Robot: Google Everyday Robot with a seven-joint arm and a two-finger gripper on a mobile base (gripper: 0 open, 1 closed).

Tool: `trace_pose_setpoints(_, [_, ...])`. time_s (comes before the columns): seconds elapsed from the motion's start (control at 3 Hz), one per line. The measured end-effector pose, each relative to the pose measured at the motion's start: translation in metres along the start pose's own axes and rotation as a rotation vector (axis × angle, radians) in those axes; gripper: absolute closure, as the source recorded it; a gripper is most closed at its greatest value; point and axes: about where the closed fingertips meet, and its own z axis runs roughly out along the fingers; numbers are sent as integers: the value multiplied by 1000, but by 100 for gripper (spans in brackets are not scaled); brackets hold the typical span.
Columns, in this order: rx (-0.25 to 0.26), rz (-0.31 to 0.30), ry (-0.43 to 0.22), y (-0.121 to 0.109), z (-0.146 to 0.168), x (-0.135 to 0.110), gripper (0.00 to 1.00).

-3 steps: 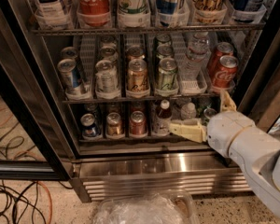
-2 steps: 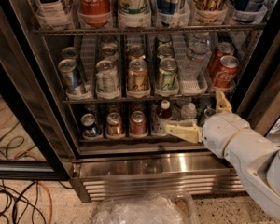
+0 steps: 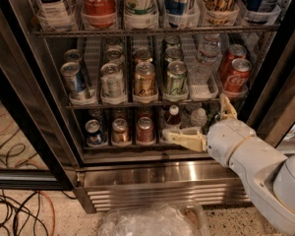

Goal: Pick 7up can from middle shelf of fridge

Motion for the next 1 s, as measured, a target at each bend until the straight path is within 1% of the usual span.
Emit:
trace_pose_setpoints(0.33, [7,11,-40,17,2,2,0])
trace_pose_setpoints(0.67, [29,35,-90,42,3,0,0])
trace_pose_setpoints(1.0, [3,21,-137,72,7,-13,0])
